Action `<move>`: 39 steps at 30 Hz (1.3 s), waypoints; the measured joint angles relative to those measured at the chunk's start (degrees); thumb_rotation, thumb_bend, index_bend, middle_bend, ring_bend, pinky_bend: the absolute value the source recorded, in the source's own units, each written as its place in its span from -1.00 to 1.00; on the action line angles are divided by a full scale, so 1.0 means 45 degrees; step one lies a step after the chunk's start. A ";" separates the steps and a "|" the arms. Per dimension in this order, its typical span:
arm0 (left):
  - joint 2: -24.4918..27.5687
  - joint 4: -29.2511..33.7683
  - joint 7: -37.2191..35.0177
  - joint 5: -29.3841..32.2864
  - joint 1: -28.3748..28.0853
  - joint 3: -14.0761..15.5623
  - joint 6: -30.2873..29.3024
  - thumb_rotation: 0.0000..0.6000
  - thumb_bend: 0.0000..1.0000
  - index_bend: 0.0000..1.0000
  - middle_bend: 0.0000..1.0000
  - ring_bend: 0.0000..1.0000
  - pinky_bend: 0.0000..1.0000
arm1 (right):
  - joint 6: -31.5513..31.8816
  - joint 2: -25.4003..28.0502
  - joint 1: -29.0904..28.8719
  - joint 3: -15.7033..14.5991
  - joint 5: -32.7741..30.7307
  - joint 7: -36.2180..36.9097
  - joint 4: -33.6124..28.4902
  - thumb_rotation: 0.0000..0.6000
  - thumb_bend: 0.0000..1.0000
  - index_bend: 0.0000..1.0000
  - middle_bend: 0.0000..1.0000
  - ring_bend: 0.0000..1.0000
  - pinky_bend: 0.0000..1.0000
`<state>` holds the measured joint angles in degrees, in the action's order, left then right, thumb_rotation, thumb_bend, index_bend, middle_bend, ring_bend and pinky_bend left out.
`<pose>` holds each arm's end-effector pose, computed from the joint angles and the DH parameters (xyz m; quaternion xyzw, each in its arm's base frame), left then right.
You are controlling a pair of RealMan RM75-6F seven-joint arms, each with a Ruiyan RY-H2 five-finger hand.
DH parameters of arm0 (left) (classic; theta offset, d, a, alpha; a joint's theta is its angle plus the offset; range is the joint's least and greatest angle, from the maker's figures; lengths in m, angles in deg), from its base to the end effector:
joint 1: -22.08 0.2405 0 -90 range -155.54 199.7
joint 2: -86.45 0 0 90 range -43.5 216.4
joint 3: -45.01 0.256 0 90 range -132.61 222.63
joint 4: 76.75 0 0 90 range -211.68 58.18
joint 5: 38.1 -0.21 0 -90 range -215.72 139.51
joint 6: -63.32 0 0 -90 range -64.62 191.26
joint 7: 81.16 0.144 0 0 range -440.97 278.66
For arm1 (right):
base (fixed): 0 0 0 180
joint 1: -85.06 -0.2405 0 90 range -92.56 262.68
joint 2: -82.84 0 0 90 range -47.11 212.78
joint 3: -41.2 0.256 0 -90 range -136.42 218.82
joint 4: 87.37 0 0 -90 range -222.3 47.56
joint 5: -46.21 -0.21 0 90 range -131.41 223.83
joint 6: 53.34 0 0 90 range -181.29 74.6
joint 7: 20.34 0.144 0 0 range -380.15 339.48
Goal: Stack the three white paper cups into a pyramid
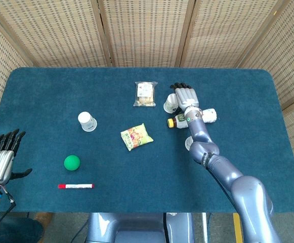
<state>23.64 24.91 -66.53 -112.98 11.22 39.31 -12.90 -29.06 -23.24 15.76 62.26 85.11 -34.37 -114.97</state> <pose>-0.2859 0.2166 0.1449 -0.6149 -0.4008 -0.3247 0.5965 -0.1156 -0.5234 -0.0124 0.6609 -0.4618 0.3135 0.5017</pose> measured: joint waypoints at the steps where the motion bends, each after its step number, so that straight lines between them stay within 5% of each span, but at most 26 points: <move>1: -0.0016 -0.0012 0.0021 0.0032 -0.0013 -0.0007 0.0002 1.00 -1.00 -1.00 -1.00 -1.00 -1.00 | -0.0126 -0.0182 -0.0084 0.0019 0.0063 0.0109 0.0370 1.00 -0.56 -0.57 -0.57 -0.70 -0.56; 10: -0.0122 -0.0098 0.0191 0.0265 -0.0126 -0.0007 0.0093 1.00 -1.00 -1.00 -1.00 -1.00 -1.00 | -0.0426 -0.1566 -0.0667 0.0229 0.1251 0.1525 0.2690 1.00 -0.18 0.04 0.03 -0.05 0.11; 15: -0.0154 -0.0073 0.0267 0.0290 -0.0156 0.0025 0.0052 1.00 -1.00 -1.00 -1.00 -1.00 -1.00 | 0.0449 -0.1846 -0.0693 0.0166 0.2151 0.2492 0.3108 1.00 -0.02 0.13 0.12 0.04 0.21; 24: -0.0051 0.0117 0.0136 -0.0200 -0.0084 0.0234 -0.0164 1.00 -1.00 -1.00 -1.00 -1.00 -1.00 | 0.1610 -0.1465 -0.0411 -0.0224 0.3959 0.4308 0.2496 1.00 -0.01 0.13 0.12 0.04 0.21; 31: 0.0146 0.0306 -0.0239 -0.0954 0.0070 0.0493 -0.0475 1.00 -1.00 -1.00 -1.00 -1.00 -1.00 | 0.3006 0.0030 0.0036 -0.0477 0.4985 0.4718 -0.0706 1.00 0.00 0.13 0.12 0.04 0.21; 39: 0.0403 0.0406 -0.0808 -0.1920 0.0283 0.0870 -0.0826 1.00 -1.00 -1.00 -1.00 -1.00 -1.00 | 0.4228 0.2959 0.1103 -0.0839 0.5366 0.3298 -0.7995 1.00 0.00 0.13 0.12 0.04 0.21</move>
<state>25.46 26.73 -70.16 -121.62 12.49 43.22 -16.61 -10.03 -9.92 20.72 58.48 109.25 -19.53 -150.95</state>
